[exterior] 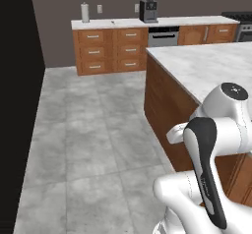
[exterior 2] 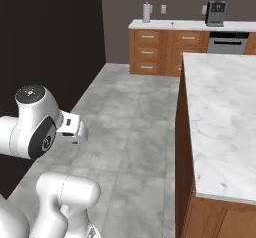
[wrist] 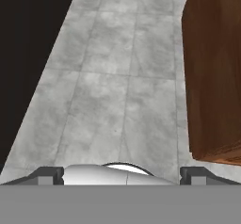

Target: Take the fork and place it on the left side of the plate. Then take the spoon and place it on the right side of the plate. Make sure they're directly next to the plate.

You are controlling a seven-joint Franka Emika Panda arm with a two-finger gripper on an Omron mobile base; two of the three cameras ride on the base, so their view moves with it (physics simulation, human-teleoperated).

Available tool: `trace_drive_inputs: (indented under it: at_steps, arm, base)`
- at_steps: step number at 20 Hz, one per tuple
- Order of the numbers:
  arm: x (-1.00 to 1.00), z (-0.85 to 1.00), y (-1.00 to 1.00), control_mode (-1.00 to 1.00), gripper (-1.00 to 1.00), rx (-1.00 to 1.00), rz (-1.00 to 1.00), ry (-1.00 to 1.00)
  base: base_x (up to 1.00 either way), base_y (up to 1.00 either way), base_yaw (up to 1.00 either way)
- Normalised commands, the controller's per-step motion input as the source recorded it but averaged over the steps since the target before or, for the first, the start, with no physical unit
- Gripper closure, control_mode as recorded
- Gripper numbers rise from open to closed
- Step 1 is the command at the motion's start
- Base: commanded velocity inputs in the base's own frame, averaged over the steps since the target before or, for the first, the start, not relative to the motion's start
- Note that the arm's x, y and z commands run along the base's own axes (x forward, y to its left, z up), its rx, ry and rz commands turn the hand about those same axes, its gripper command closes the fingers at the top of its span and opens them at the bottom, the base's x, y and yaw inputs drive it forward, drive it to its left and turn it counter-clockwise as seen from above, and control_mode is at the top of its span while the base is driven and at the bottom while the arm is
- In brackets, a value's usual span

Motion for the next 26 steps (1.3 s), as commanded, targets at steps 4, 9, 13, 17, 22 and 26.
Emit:
trace_drive_inputs:
  at_steps: [4,9,13,17,22,26]
  arm:
    - [0.0,0.0,0.0,1.0,-1.0,0.0,0.0,0.0]
    - [0.0,0.0,0.0,1.0,-1.0,0.0,0.0,0.0]
    - [0.0,0.0,0.0,1.0,-1.0,0.0,0.0,0.0]
    - [0.0,0.0,0.0,1.0,-1.0,0.0,0.0,0.0]
    - [0.0,0.0,0.0,1.0,-1.0,0.0,0.0,0.0]
    - [0.0,0.0,0.0,1.0,-1.0,0.0,0.0,0.0]
  base:
    - [0.9,0.9,-0.23]
    - [1.0,0.68,-0.2]
    - [1.0,0.49,-0.2]
    - [1.0,0.19,-0.24]
    - [1.0,0.14,-0.24]
    - [1.0,0.14,-0.18]
